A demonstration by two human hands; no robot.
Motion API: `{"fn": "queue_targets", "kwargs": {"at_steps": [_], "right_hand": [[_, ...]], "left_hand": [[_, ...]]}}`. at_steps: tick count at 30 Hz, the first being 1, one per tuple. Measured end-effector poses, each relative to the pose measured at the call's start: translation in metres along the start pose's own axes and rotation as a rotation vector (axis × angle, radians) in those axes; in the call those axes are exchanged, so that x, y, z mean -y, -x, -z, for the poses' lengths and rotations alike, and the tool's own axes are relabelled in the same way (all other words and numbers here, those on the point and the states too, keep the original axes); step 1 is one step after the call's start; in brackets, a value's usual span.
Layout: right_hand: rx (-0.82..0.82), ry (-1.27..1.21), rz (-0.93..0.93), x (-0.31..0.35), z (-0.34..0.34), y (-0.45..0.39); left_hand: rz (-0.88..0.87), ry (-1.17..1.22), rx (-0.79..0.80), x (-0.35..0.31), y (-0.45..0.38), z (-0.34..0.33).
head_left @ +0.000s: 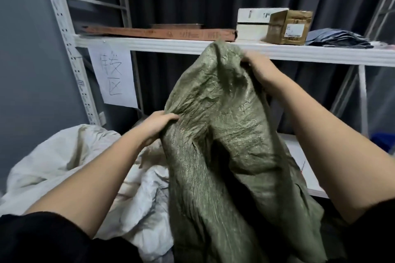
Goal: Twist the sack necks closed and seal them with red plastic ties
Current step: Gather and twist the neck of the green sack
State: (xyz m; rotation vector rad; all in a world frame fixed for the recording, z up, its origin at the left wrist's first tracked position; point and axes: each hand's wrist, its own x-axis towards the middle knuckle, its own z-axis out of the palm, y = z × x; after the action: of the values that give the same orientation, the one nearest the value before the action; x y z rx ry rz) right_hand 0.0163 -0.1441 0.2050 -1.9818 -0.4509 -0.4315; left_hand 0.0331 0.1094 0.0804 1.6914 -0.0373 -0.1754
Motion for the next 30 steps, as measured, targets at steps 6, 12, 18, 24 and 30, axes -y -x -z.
{"fn": "queue_targets", "kwargs": {"at_steps": [6, 12, 18, 24, 30], "right_hand": [[-0.120, 0.353, -0.124, -0.034, -0.022, -0.008], [0.138, 0.392, -0.145, -0.046, -0.031, -0.005], [0.409, 0.063, -0.231, -0.048, -0.041, 0.009], [0.475, 0.122, -0.524, -0.053, -0.032, 0.011], [0.629, 0.107, -0.688, -0.047, -0.023, 0.033]], "left_hand": [[-0.169, 0.319, 0.000, -0.007, 0.003, -0.018], [-0.197, 0.368, 0.134, -0.019, 0.016, -0.013], [-0.050, 0.439, 0.299, -0.024, 0.023, -0.010], [-0.070, 0.631, 0.212, -0.020, 0.016, -0.006], [-0.072, 0.701, 0.155, -0.020, 0.024, -0.011]]}}
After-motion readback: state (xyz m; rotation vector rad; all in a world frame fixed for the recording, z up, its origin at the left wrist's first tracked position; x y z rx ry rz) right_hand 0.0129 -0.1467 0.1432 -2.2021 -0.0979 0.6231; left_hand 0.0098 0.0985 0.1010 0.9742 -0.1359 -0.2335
